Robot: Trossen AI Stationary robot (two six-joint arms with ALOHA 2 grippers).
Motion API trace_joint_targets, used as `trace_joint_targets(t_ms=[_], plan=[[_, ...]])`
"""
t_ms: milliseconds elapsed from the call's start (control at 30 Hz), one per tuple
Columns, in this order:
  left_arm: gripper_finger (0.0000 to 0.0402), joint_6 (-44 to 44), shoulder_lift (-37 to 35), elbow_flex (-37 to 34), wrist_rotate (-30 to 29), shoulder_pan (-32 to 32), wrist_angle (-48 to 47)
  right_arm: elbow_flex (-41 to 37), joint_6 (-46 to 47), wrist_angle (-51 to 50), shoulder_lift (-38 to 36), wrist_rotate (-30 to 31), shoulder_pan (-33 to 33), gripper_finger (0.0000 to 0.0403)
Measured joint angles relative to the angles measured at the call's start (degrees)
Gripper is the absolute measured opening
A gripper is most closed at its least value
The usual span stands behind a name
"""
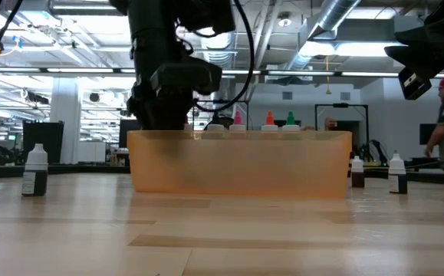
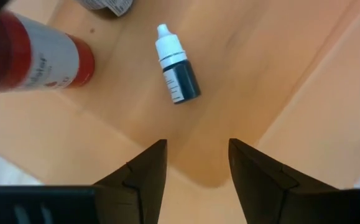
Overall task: Pick & Place food coloring
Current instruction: Put the small black food coloring into the orange bin
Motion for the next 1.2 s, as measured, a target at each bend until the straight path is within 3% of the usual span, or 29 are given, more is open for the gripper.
trace_joint_targets(t_ms=[467,800,1200], plan=[[0.0165,2.9,-0.61,14.78,0.3,-2.14,-22.25,0.01,0.02,0.0,0.0,0.0,0.0,0.0087],[0.0165,-8.08,-5.58,14.92,2.43,-8.66,-31.69,0.0,0.02,0.0,0.0,0.0,0.0,0.0087],[0.0165,-18.07,-6.29,14.85,2.36,-15.99,-32.9,-0.04,0.08,0.48,-0.01,0.0,0.02,0.0087]])
